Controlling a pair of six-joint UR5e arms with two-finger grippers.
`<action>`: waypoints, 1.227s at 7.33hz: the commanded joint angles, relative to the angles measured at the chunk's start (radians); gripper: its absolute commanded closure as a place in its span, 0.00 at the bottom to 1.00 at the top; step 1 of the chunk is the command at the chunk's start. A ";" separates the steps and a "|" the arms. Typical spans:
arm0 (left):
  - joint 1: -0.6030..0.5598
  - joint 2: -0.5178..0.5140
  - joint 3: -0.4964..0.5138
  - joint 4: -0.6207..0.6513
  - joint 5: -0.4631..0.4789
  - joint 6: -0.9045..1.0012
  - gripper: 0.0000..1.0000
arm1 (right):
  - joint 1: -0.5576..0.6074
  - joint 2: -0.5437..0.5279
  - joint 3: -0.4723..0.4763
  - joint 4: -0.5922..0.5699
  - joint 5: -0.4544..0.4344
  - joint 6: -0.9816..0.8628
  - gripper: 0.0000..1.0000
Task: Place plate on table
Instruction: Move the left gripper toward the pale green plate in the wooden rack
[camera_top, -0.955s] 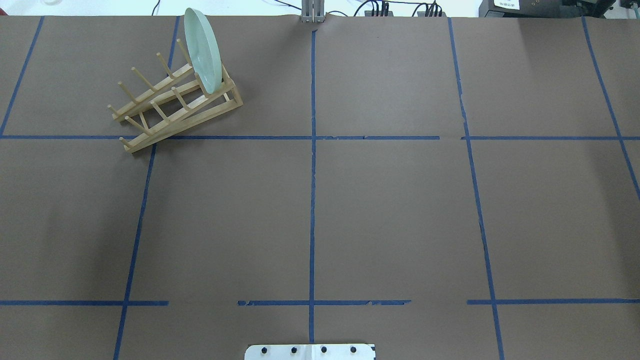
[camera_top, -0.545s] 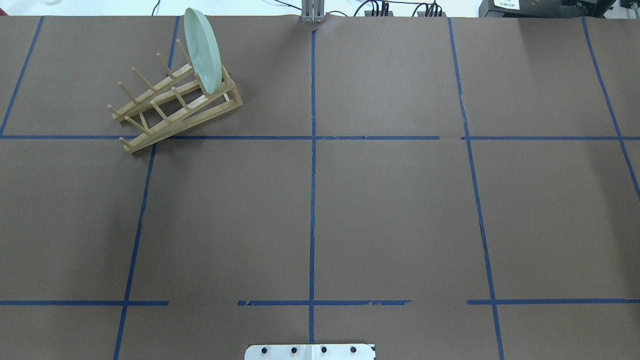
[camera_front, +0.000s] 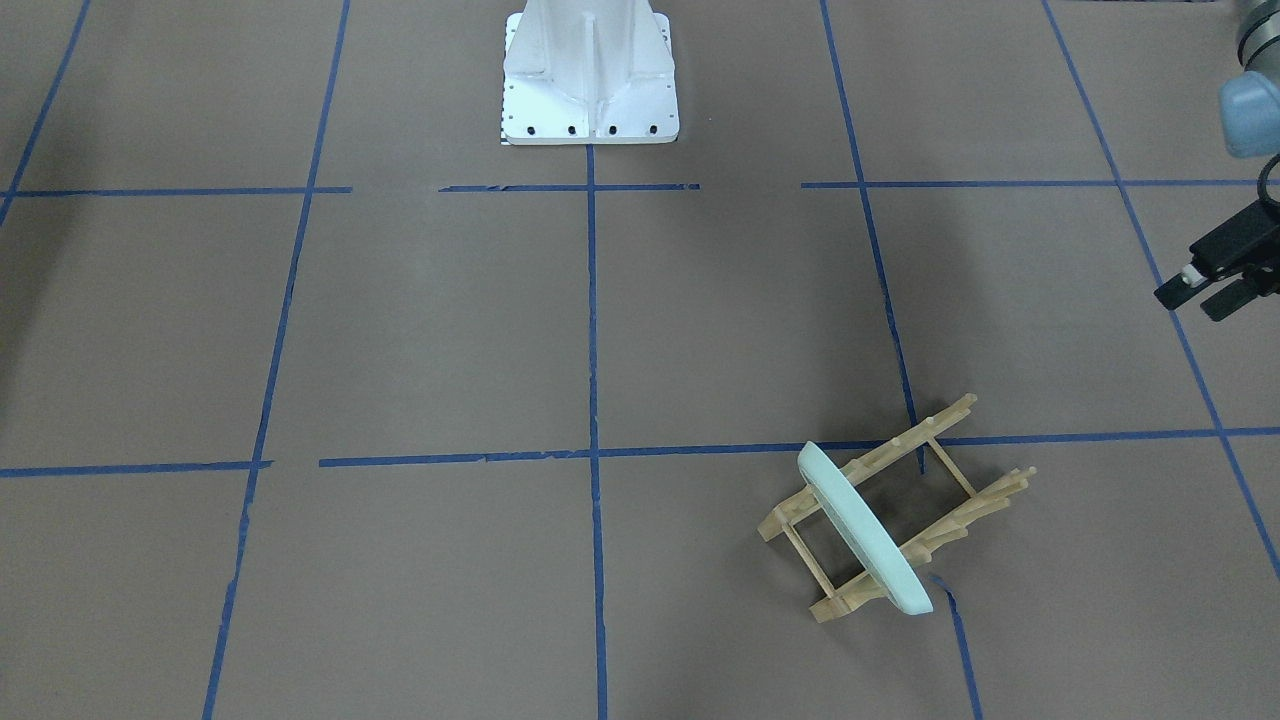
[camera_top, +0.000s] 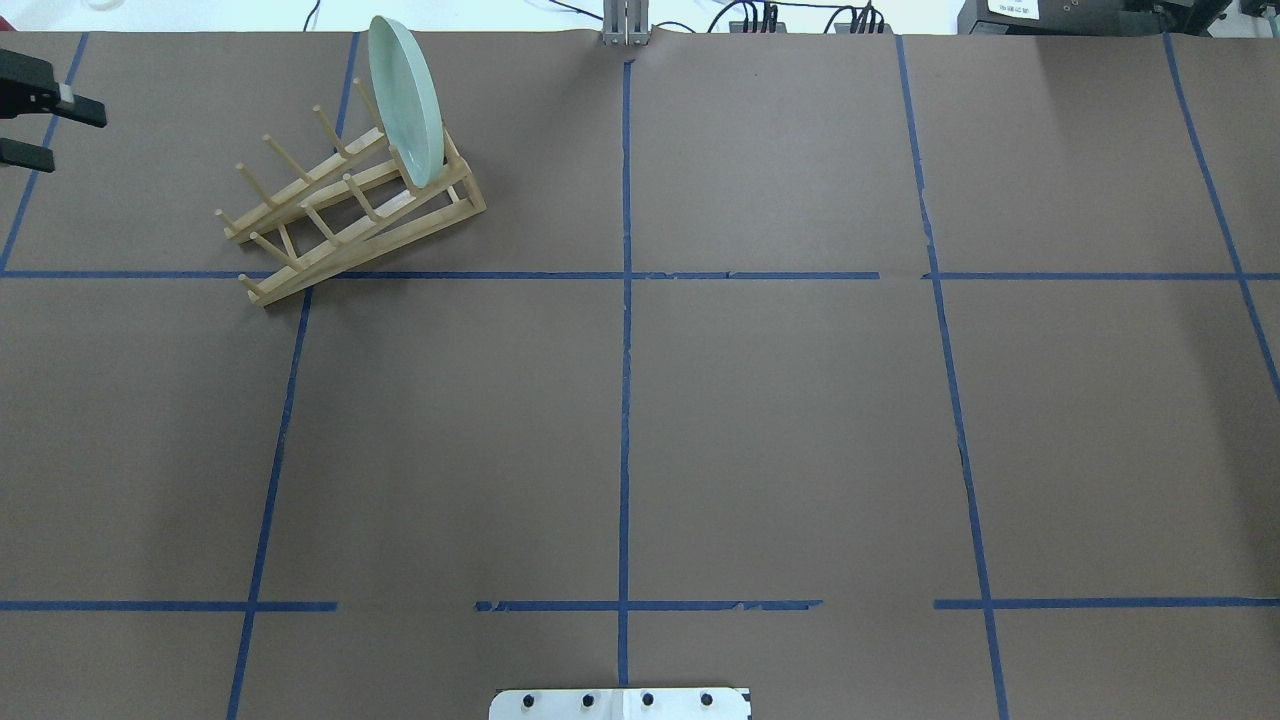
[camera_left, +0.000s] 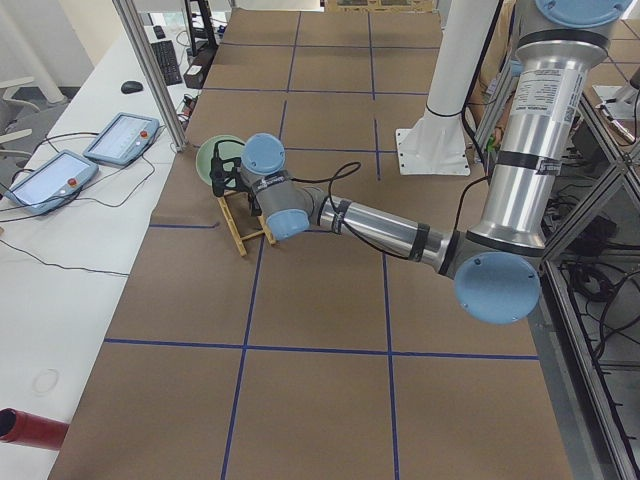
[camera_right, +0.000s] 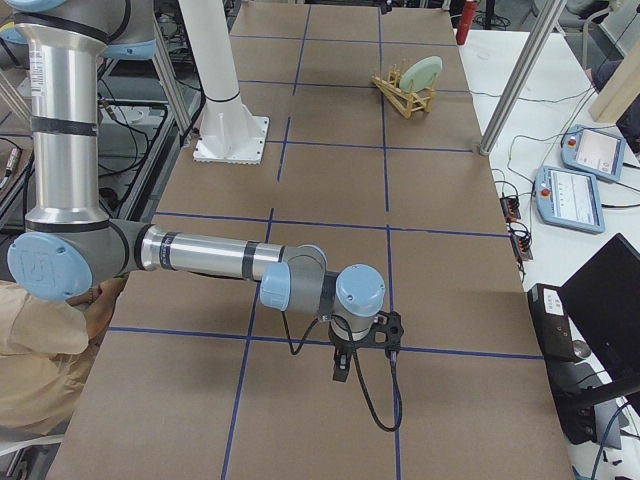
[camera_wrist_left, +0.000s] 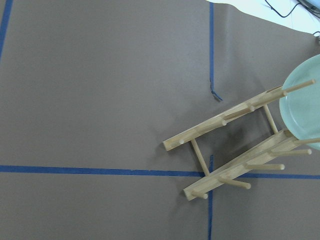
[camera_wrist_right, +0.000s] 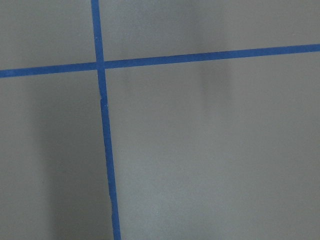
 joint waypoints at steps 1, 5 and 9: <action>0.160 -0.178 0.058 -0.086 0.229 -0.433 0.00 | 0.000 0.000 0.001 0.000 0.000 0.000 0.00; 0.338 -0.269 0.213 -0.333 0.688 -0.607 0.04 | 0.000 0.000 0.001 0.000 0.000 0.000 0.00; 0.340 -0.336 0.313 -0.327 0.729 -0.502 0.30 | 0.000 0.000 0.001 0.000 0.000 0.000 0.00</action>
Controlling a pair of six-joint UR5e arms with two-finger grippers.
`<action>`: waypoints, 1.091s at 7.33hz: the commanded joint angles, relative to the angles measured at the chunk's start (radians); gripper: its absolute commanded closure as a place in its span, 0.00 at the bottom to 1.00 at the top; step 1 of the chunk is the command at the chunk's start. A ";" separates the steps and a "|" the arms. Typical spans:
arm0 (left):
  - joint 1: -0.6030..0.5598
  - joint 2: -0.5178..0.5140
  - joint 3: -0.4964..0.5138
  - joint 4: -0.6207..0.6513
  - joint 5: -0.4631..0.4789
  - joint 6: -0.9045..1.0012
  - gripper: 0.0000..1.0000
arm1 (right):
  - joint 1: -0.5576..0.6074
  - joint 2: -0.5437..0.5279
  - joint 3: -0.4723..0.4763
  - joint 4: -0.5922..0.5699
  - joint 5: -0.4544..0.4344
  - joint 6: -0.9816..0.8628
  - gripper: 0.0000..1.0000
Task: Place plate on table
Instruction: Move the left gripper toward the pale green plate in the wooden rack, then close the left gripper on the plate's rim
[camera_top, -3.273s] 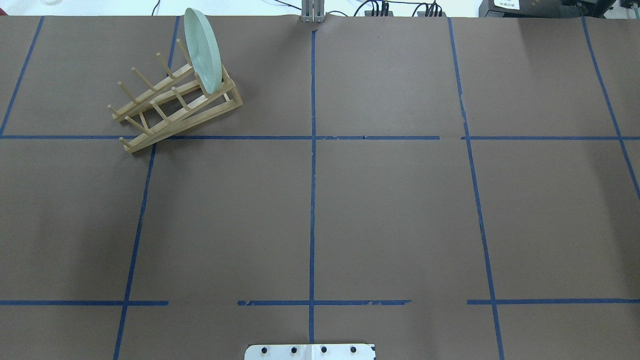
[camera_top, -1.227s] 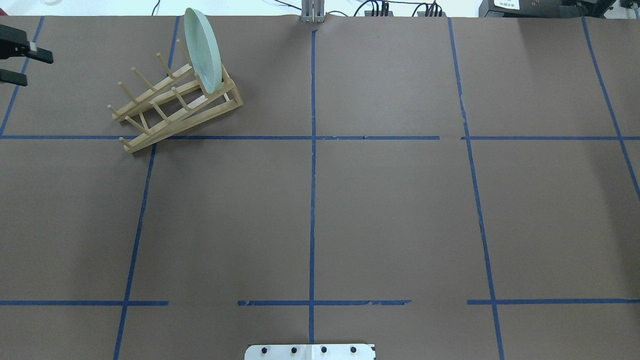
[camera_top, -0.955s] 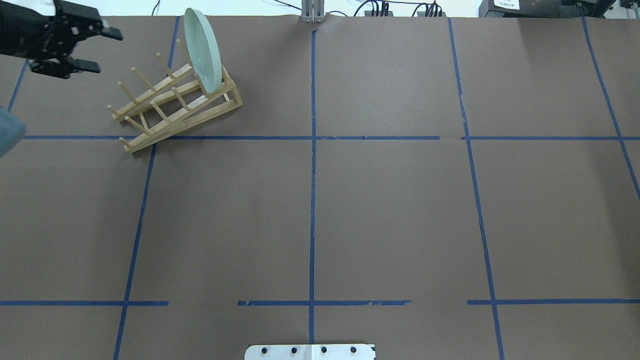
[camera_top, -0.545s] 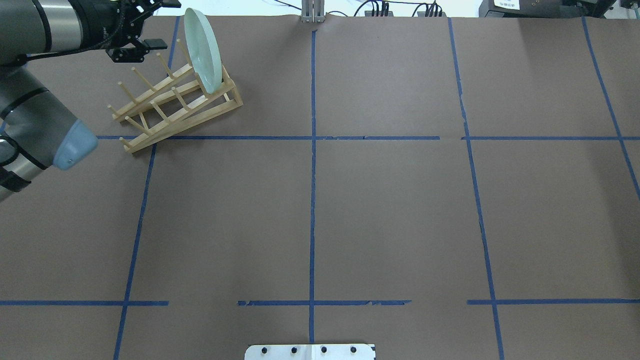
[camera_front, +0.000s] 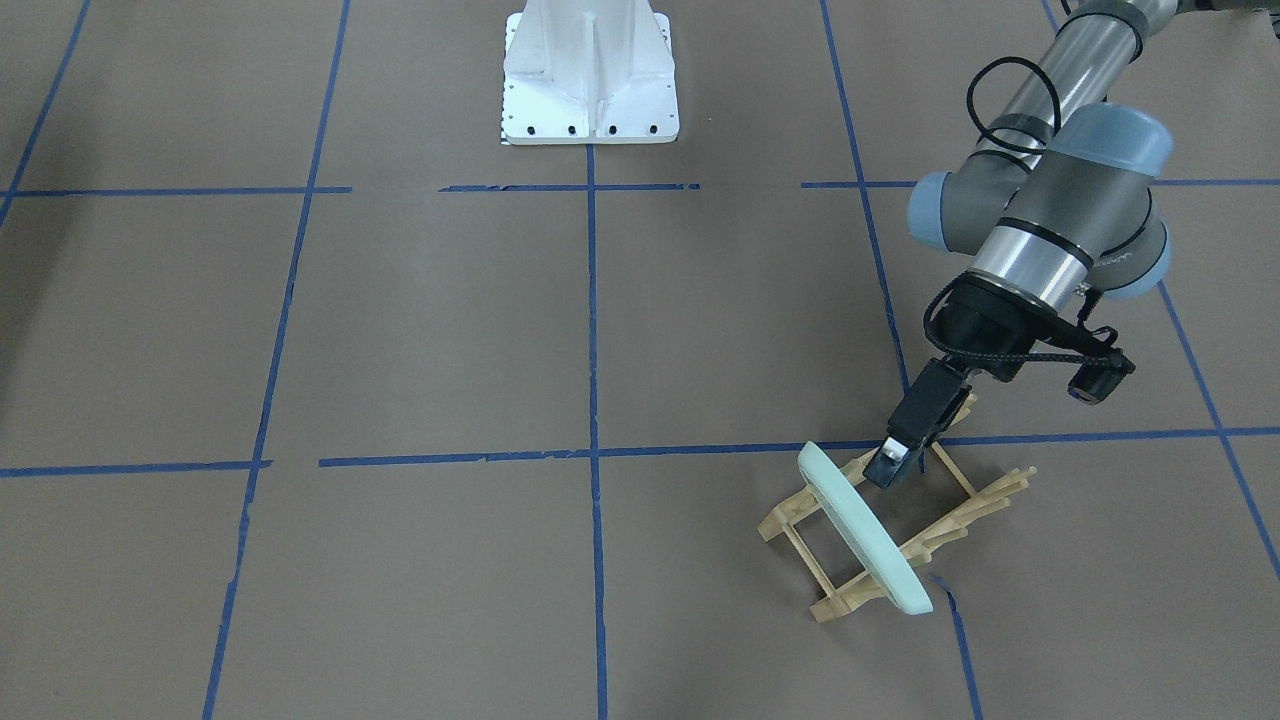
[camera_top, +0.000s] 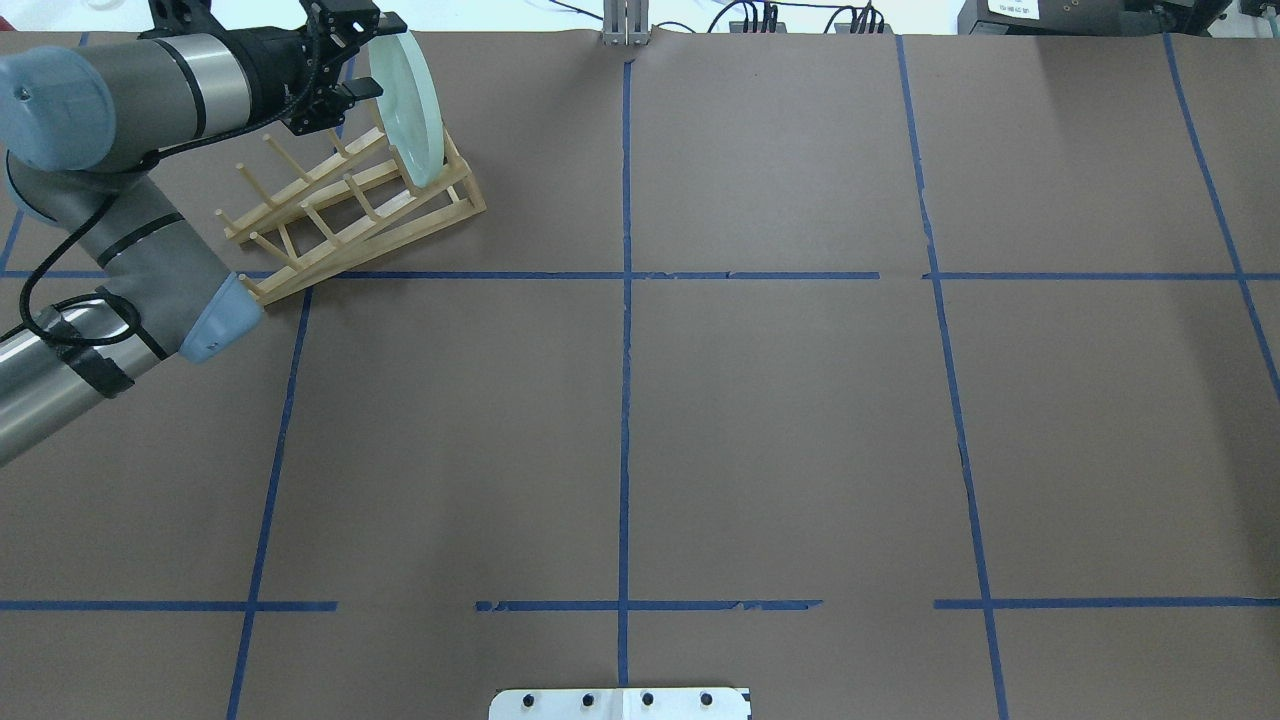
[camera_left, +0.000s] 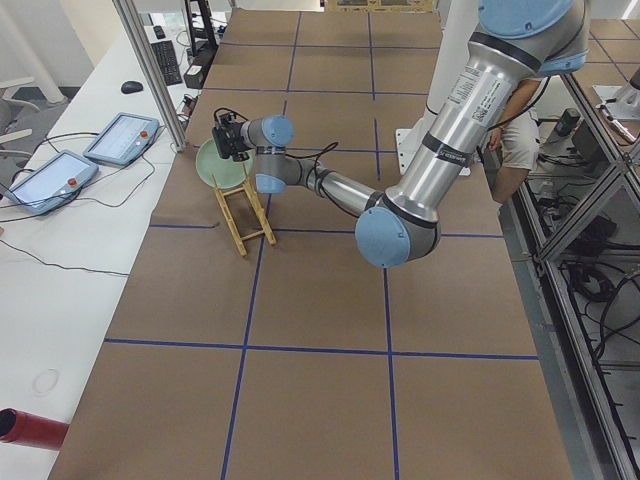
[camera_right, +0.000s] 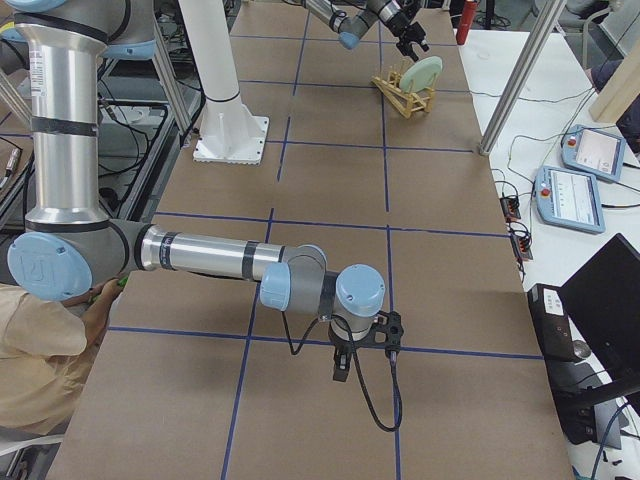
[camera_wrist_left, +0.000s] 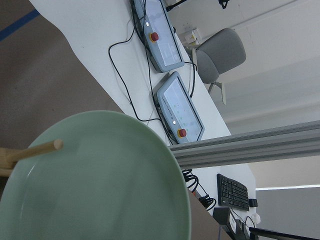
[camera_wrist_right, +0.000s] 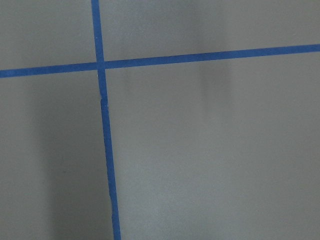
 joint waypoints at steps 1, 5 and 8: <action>0.001 -0.031 0.038 0.007 0.003 0.039 0.34 | 0.000 0.000 0.000 0.000 0.000 0.000 0.00; -0.001 -0.036 0.029 0.007 0.002 0.051 1.00 | 0.000 0.000 0.000 0.000 0.000 0.000 0.00; -0.011 -0.018 -0.131 0.108 -0.006 0.050 1.00 | 0.000 0.000 0.000 0.000 0.000 0.000 0.00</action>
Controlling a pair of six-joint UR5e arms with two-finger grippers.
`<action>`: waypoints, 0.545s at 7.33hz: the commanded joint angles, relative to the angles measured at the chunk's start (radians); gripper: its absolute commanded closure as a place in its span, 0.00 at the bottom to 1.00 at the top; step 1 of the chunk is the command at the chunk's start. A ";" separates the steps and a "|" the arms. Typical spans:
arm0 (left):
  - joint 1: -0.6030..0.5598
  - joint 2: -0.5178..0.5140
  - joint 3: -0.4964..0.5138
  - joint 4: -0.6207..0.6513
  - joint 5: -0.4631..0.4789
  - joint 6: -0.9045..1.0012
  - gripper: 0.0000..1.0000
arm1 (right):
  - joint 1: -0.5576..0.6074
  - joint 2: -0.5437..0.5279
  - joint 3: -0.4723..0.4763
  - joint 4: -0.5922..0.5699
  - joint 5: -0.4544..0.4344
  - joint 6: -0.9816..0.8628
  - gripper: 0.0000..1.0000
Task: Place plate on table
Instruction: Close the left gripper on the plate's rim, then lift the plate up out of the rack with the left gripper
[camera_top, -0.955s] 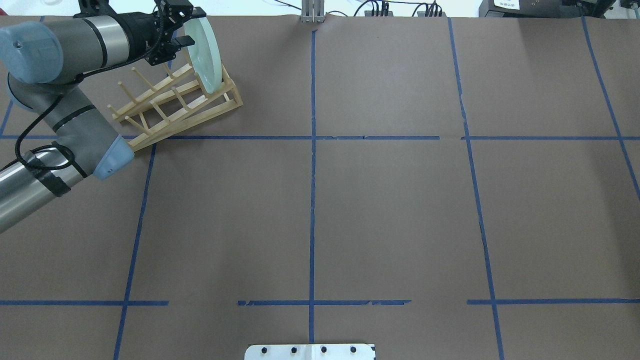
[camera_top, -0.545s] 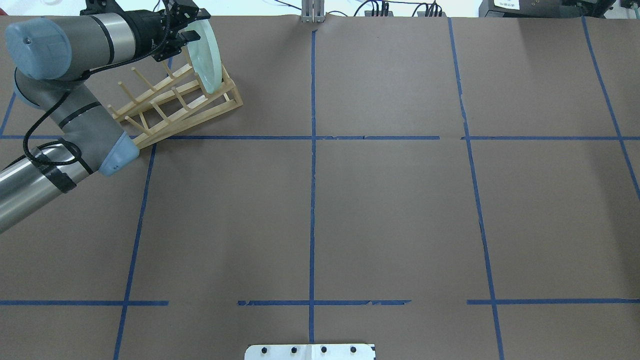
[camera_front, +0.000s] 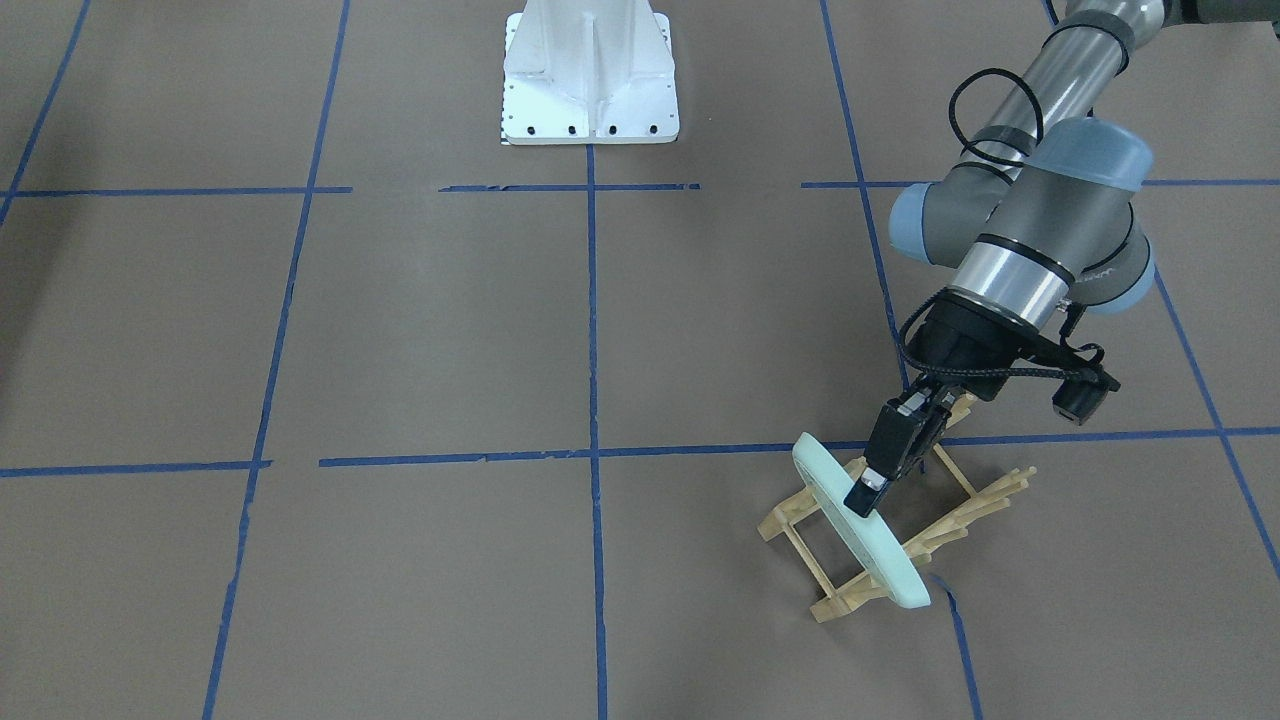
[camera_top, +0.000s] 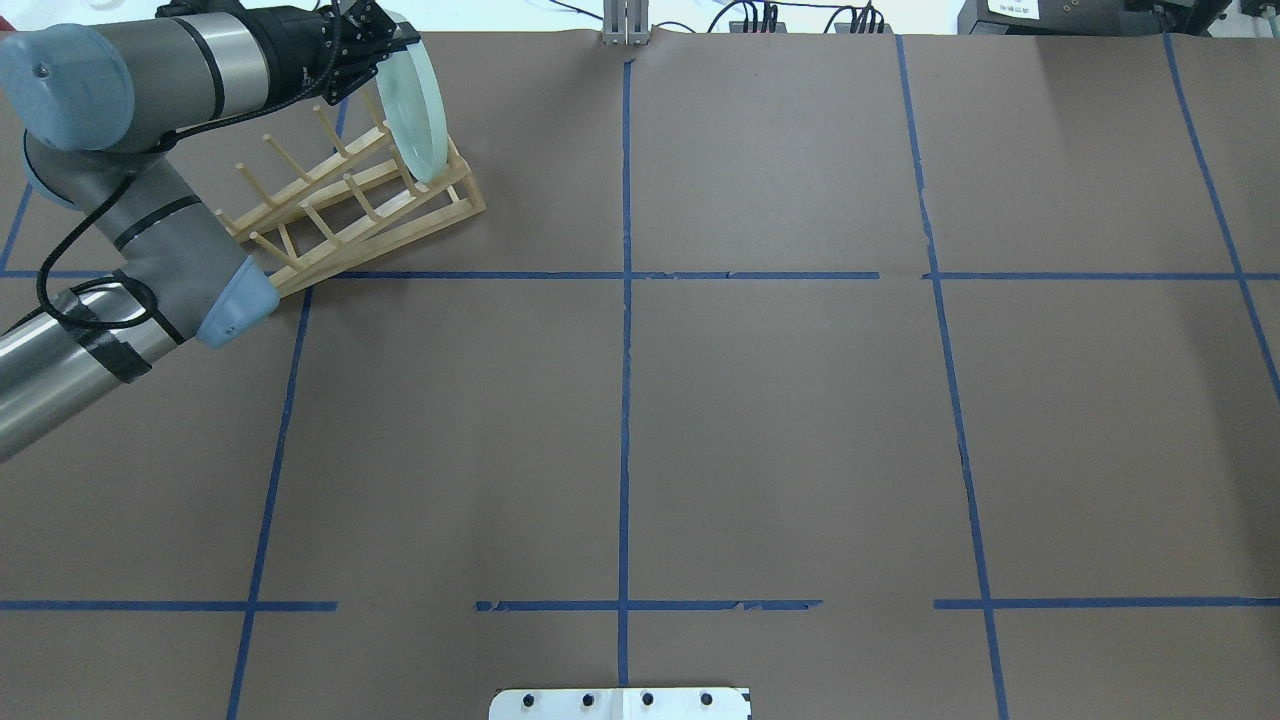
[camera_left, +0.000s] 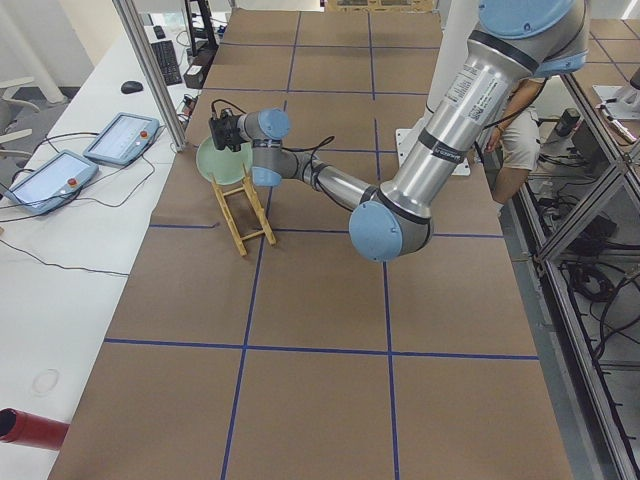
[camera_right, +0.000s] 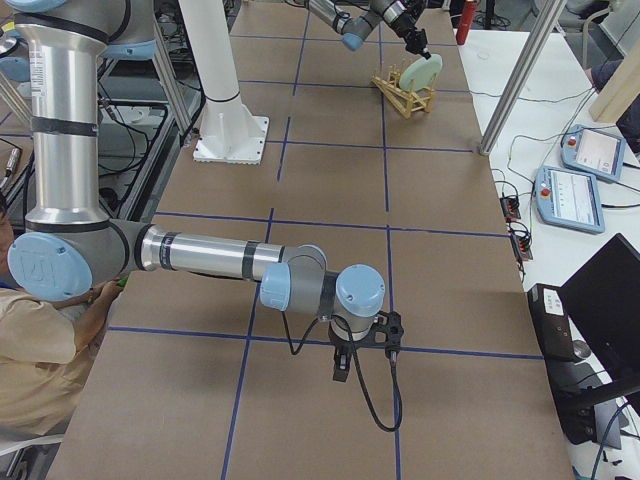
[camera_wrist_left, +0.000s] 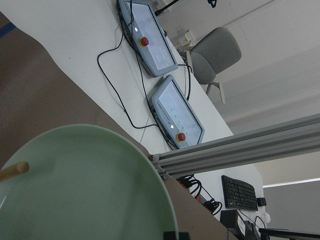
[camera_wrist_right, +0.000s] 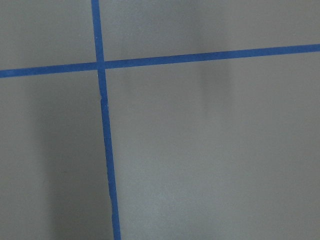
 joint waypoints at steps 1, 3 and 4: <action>-0.007 0.014 -0.152 0.127 -0.002 -0.012 1.00 | 0.000 0.000 0.000 0.000 0.000 0.000 0.00; -0.027 0.016 -0.264 0.137 0.005 -0.017 1.00 | 0.000 0.000 0.000 0.000 0.000 0.000 0.00; -0.027 0.014 -0.350 0.249 0.005 -0.018 1.00 | 0.000 0.000 0.000 0.000 0.000 0.000 0.00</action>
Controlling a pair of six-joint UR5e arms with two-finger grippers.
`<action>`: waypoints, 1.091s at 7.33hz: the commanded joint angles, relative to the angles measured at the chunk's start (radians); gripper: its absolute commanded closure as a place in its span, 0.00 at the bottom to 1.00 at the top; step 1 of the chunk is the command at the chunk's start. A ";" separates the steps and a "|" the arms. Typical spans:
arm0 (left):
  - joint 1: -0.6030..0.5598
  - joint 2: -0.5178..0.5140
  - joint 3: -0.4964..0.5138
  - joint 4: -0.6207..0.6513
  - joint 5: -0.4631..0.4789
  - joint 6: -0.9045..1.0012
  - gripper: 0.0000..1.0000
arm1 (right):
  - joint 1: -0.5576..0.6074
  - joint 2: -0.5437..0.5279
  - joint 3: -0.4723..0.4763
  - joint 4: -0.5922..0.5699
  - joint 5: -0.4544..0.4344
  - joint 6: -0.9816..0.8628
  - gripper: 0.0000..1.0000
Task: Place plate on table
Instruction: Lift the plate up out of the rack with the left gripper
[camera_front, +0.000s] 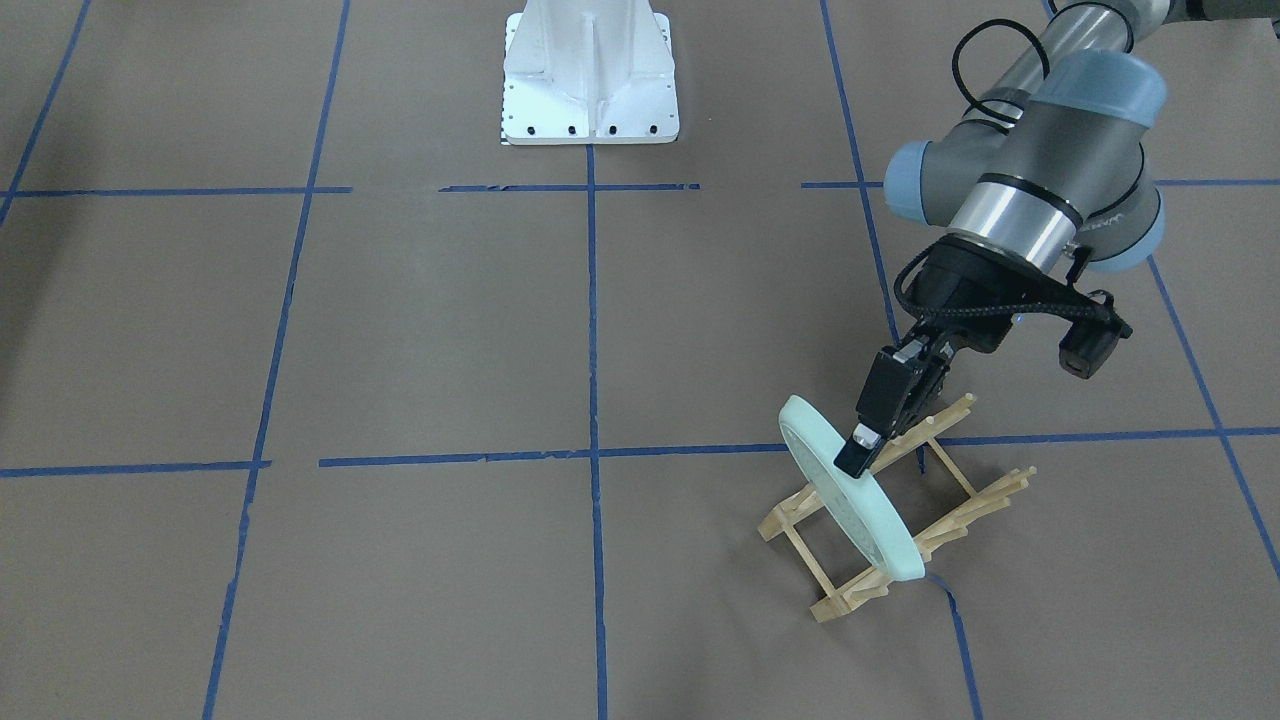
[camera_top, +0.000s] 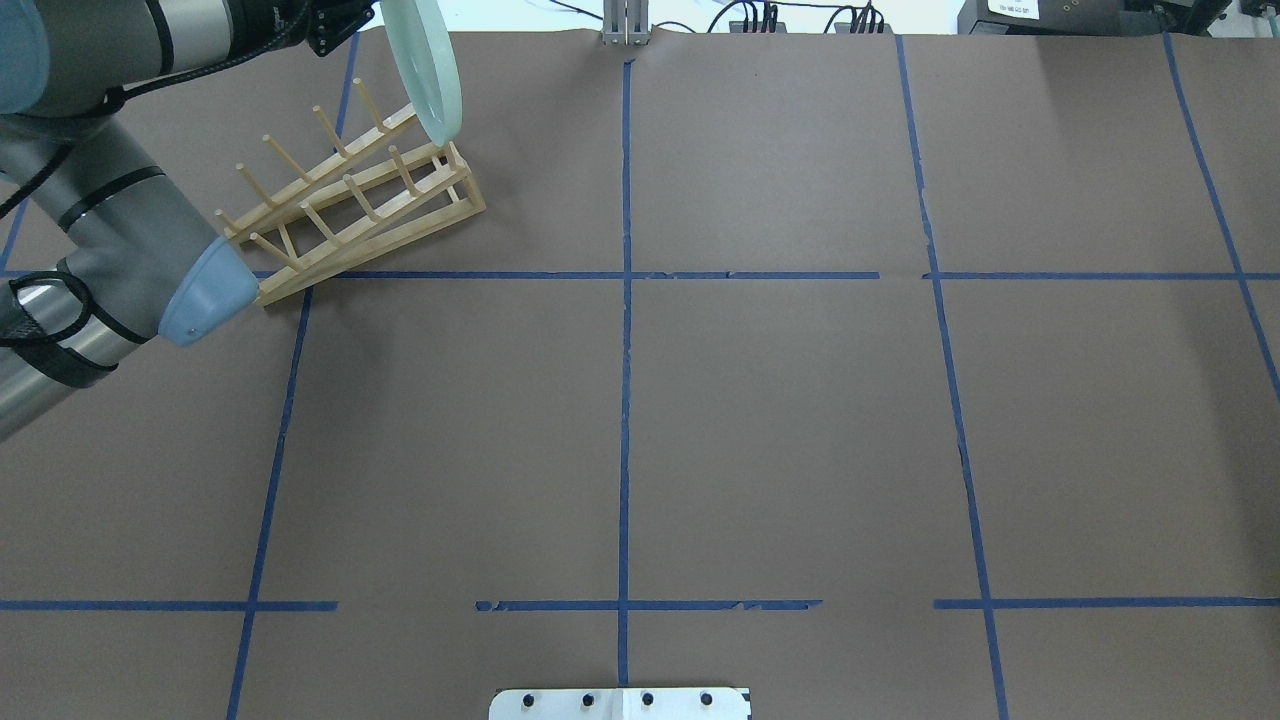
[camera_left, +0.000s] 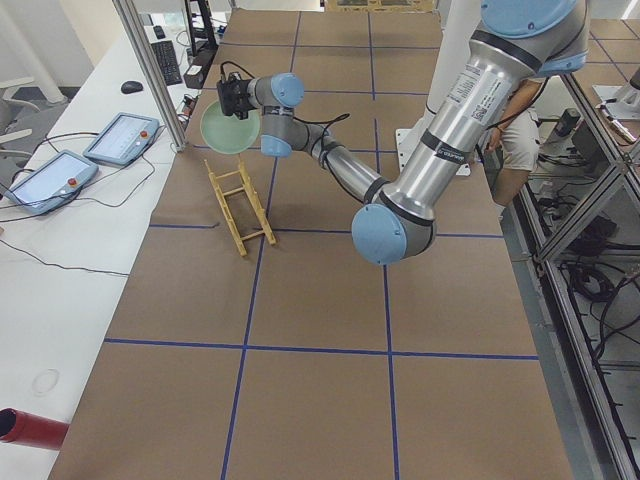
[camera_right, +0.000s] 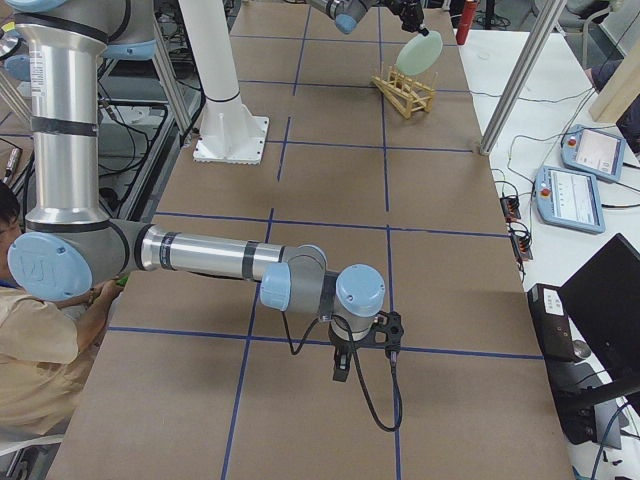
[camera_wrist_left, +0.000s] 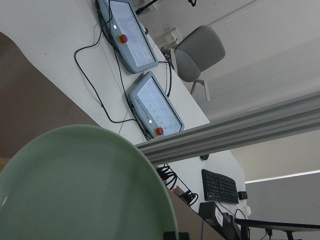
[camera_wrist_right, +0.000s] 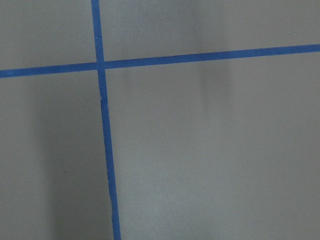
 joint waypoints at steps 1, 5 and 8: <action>0.003 0.000 -0.161 0.239 0.000 -0.042 1.00 | 0.000 0.000 0.000 0.000 0.000 0.000 0.00; 0.265 -0.092 -0.279 1.068 0.106 -0.116 1.00 | 0.000 0.000 0.000 0.000 0.000 0.000 0.00; 0.354 -0.222 -0.050 1.308 0.010 -0.100 1.00 | 0.000 0.000 0.000 0.000 0.000 0.000 0.00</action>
